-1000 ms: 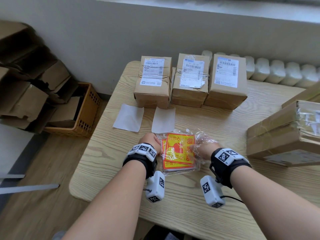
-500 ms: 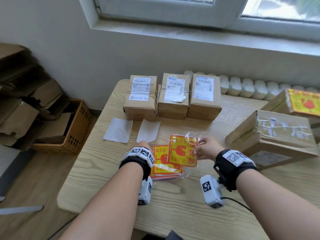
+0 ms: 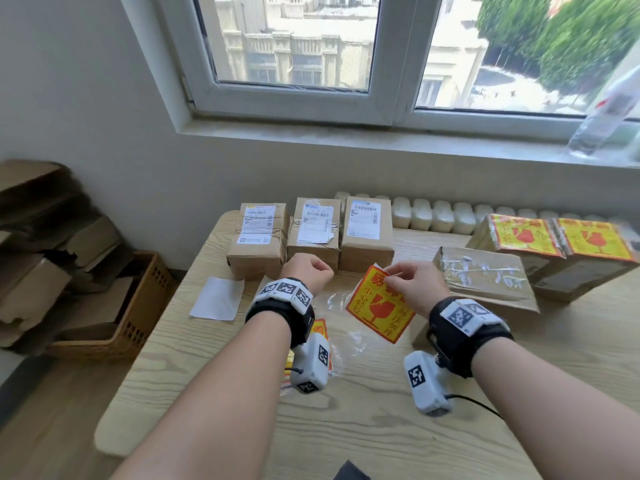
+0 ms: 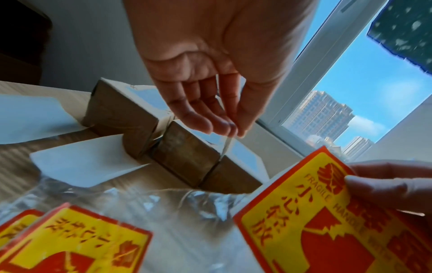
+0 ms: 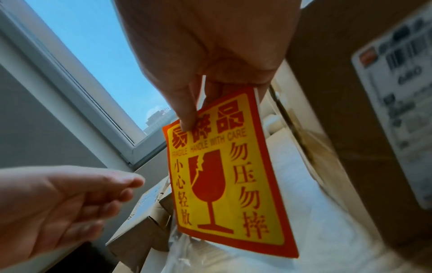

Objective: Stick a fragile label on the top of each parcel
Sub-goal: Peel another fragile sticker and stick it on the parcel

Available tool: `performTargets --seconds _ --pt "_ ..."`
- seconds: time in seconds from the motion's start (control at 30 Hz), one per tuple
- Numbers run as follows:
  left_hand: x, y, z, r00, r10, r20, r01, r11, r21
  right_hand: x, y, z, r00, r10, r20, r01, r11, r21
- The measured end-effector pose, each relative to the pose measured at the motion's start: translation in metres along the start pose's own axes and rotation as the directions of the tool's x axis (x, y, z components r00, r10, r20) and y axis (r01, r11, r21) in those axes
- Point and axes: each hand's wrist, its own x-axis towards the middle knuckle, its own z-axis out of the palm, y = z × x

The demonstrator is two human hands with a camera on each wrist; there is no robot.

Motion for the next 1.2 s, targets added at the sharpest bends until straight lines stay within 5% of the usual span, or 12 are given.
performTargets --seconds 0.1,0.3,0.63,0.9,1.2 --pt "-0.008 0.024 0.0 0.993 0.055 0.107 -0.041 0.99 -0.135 -0.007 -0.011 -0.014 0.994 -0.058 0.092 0.064 0.996 -0.062" --pt "-0.025 0.047 -0.001 0.962 0.109 0.25 -0.079 0.989 -0.125 -0.019 -0.022 -0.029 0.97 -0.123 0.208 0.152 0.98 -0.127" --pt "-0.044 0.059 -0.006 0.955 0.097 0.282 -0.066 0.991 -0.117 -0.02 -0.027 -0.037 0.966 -0.185 0.182 0.206 0.973 -0.106" --pt "-0.054 0.077 -0.002 0.947 -0.004 0.322 0.109 0.944 -0.311 -0.016 -0.033 -0.042 0.952 -0.289 0.104 0.294 0.955 -0.03" --pt "-0.053 0.087 0.004 0.954 -0.038 0.298 0.146 0.926 -0.349 -0.011 -0.029 -0.05 0.941 -0.323 0.101 0.326 0.945 -0.007"
